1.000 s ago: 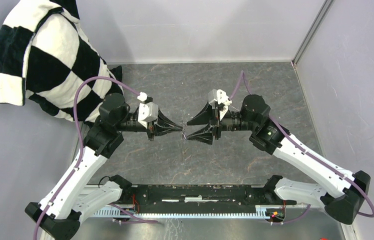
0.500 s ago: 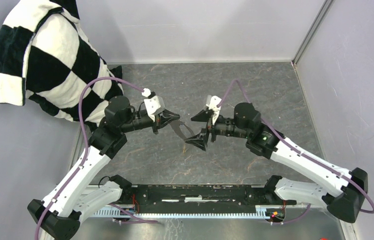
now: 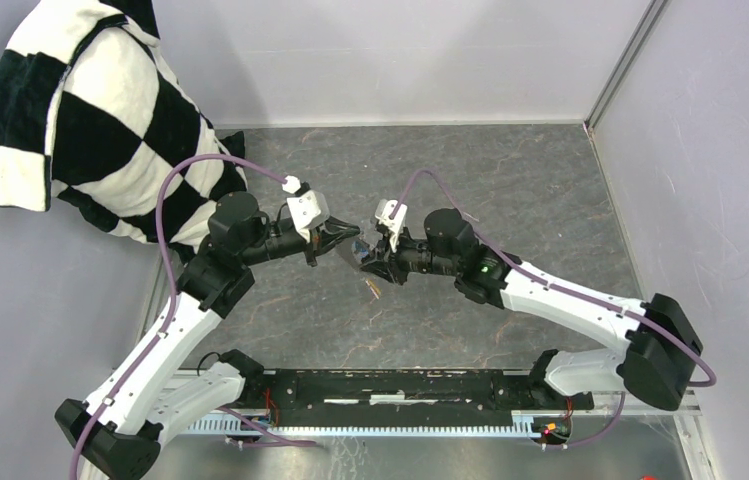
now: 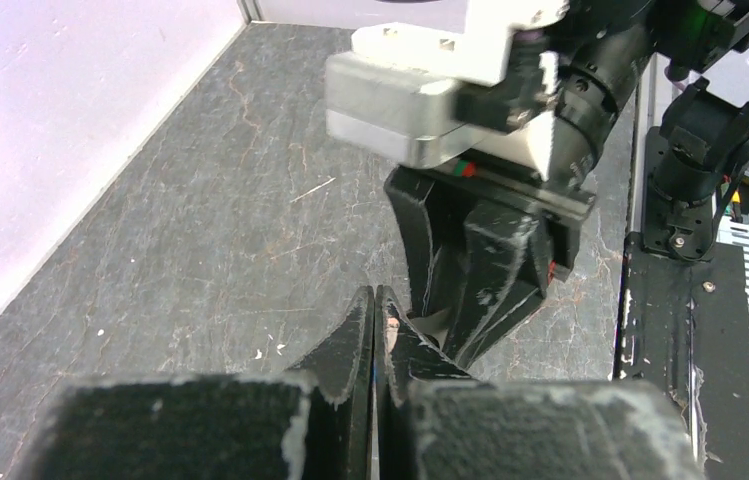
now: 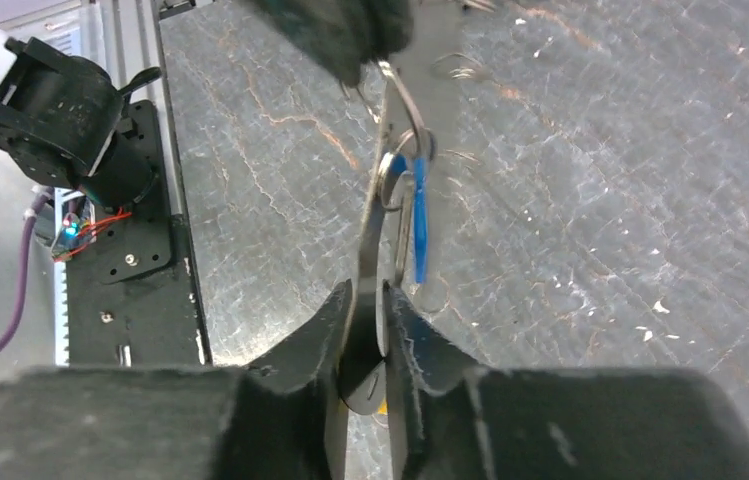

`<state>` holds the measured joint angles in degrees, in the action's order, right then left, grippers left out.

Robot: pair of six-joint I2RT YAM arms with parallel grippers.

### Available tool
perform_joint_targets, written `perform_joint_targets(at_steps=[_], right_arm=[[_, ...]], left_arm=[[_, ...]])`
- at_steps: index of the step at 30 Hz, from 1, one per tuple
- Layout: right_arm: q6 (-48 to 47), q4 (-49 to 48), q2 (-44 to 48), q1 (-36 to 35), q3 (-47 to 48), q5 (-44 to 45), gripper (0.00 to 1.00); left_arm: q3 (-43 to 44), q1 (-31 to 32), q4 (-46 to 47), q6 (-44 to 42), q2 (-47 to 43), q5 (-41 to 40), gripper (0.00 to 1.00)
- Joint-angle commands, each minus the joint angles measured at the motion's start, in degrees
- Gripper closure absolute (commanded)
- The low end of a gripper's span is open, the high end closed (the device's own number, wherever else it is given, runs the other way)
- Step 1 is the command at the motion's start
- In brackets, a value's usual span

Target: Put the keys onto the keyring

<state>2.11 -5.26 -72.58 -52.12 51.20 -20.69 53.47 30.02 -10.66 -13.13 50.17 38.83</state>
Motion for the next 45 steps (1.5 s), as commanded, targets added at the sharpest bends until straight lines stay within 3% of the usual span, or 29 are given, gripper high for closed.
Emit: perform_joint_targets(at_steps=[1,2,4,6,10,13,16,20,23,26,30,36,38,42,43,44,45], right_arm=[[1.77,-4.89,-0.42,-0.04,0.82,2.10,0.93],[1.69,-5.27,0.32,0.00,0.07,2.64,1.00],[1.08,-5.14,1.46,0.04,-0.88,2.50,1.00],[0.73,-4.22,2.04,0.50,-1.24,2.88,1.00],[0.27,-1.52,2.57,3.78,-1.73,2.21,1.00],[-0.46,1.30,1.89,7.71,-2.07,1.70,1.00],[-3.76,7.84,-0.64,11.36,-0.31,6.04,1.00],[-10.20,17.37,-5.83,12.68,5.32,25.31,1.00],[-14.69,18.68,-10.20,12.59,7.35,39.87,1.00],[-18.34,18.94,-14.82,12.45,9.79,49.70,1.00],[-23.89,15.60,-19.81,11.12,11.77,59.41,1.00],[-26.77,17.94,-30.86,4.28,16.33,63.94,0.95],[-25.81,18.71,-34.44,1.80,17.14,63.84,0.89],[-21.67,19.52,-38.31,-1.29,18.36,60.96,0.68],[-19.11,20.64,-39.17,-2.26,19.58,57.46,0.47],[-18.09,20.87,-38.65,-2.32,19.79,55.63,0.07],[-17.21,21.03,-37.86,-2.28,19.95,53.51,0.02]], left_arm=[[0.06,0.12,2.79,-0.96,-1.31,-1.19,0.98],[-0.01,0.12,2.49,-1.38,-1.32,-1.63,0.98],[0.08,0.11,1.77,-1.74,-0.79,-3.06,0.92],[0.58,0.12,0.91,-1.37,0.30,-5.50,0.64],[2.30,0.04,-0.16,-0.77,3.34,-12.42,0.17],[4.58,-0.25,-2.35,-1.44,5.71,-16.42,0.01],[9.35,-1.12,-7.23,-1.02,9.88,-21.31,0.00],[17.98,-5.70,-16.12,1.40,17.04,-24.03,0.00],[23.10,-13.46,-22.34,3.54,22.55,-23.59,0.00],[27.67,-18.15,-29.89,0.13,28.07,-23.15,0.00],[29.19,-21.88,-36.24,-2.46,32.26,-23.24,0.00],[25.31,-22.81,-36.34,-1.01,31.97,-21.80,0.00],[23.83,-22.81,-35.05,0.39,31.23,-21.67,0.00],[22.74,-22.77,-33.81,1.22,31.12,-23.08,0.00],[22.27,-22.81,-32.92,0.69,30.60,-23.93,0.00],[21.95,-22.81,-32.47,0.72,30.28,-23.91,0.00],[21.60,-22.81,-31.96,0.70,29.93,-23.76,0.00]])
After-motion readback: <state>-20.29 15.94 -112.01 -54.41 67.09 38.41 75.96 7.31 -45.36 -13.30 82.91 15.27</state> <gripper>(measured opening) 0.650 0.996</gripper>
